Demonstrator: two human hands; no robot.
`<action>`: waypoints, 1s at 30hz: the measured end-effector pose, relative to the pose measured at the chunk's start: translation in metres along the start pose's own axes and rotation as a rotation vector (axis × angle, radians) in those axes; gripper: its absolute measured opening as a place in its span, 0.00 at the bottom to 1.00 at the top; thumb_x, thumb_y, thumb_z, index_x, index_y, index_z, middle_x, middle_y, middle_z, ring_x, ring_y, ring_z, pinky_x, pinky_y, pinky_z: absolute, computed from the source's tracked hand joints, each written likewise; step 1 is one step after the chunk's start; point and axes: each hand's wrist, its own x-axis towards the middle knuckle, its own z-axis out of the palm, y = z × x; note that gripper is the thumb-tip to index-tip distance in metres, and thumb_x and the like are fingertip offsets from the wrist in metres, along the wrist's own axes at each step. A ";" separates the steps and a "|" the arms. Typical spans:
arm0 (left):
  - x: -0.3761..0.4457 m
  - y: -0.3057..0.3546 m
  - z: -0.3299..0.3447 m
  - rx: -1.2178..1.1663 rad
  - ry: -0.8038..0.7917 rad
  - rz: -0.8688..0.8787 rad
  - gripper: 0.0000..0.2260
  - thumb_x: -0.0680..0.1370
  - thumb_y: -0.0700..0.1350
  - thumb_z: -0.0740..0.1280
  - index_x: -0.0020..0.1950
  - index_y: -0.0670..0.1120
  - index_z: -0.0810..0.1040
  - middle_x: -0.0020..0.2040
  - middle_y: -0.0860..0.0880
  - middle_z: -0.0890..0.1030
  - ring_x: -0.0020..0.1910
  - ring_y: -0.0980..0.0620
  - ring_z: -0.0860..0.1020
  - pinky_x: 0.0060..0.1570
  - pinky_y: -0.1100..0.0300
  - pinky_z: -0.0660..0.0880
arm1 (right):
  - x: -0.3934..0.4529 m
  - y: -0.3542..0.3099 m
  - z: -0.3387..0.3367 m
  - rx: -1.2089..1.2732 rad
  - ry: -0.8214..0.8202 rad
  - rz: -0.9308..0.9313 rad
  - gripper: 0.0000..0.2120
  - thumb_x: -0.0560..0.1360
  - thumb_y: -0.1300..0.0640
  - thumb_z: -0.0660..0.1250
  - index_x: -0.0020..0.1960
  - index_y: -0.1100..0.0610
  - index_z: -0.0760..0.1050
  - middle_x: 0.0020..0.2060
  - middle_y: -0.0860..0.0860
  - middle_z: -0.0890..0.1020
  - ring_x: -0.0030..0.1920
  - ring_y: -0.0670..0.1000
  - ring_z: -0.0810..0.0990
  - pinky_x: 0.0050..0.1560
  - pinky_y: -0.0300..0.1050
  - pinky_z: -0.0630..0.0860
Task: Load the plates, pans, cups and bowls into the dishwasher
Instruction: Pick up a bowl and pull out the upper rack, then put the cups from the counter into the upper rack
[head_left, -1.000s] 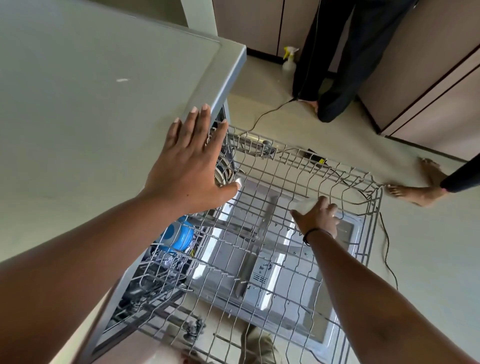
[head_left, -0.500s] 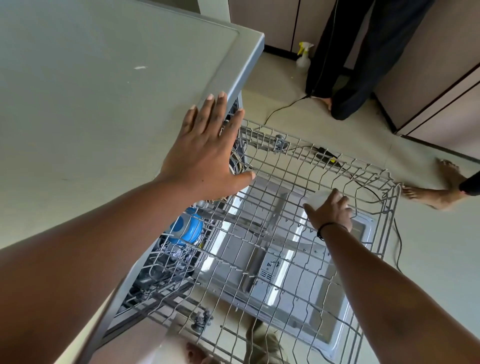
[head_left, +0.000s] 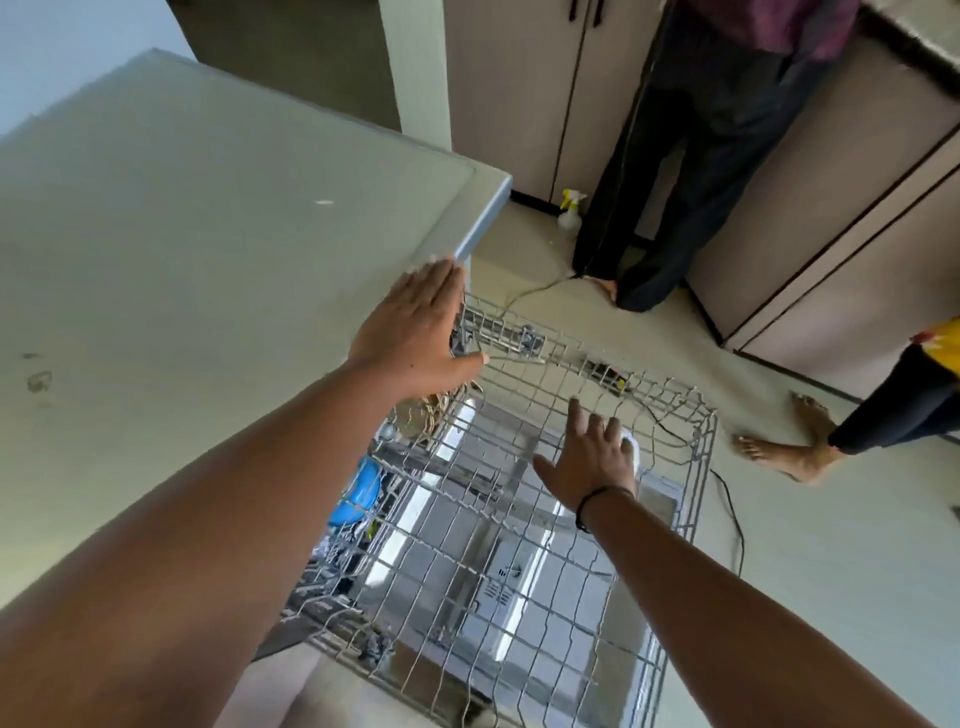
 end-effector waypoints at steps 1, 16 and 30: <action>-0.011 0.000 0.000 -0.021 0.021 -0.006 0.42 0.77 0.64 0.56 0.78 0.42 0.40 0.79 0.41 0.44 0.78 0.46 0.44 0.73 0.56 0.39 | -0.004 -0.005 -0.011 0.006 0.030 -0.028 0.46 0.73 0.32 0.58 0.77 0.54 0.40 0.72 0.58 0.63 0.74 0.62 0.56 0.71 0.60 0.60; -0.304 -0.062 0.004 -0.083 -0.082 -0.249 0.38 0.79 0.62 0.53 0.77 0.48 0.35 0.78 0.47 0.36 0.77 0.47 0.38 0.72 0.55 0.32 | -0.129 -0.198 -0.115 0.170 0.352 -0.415 0.39 0.70 0.35 0.62 0.73 0.54 0.58 0.68 0.57 0.70 0.70 0.58 0.63 0.67 0.56 0.64; -0.585 -0.152 -0.009 -0.140 0.036 -0.452 0.39 0.75 0.71 0.50 0.79 0.50 0.49 0.79 0.47 0.43 0.78 0.48 0.40 0.73 0.50 0.34 | -0.324 -0.468 -0.032 0.077 0.251 -0.962 0.35 0.71 0.34 0.63 0.71 0.52 0.62 0.65 0.53 0.74 0.67 0.56 0.68 0.64 0.52 0.69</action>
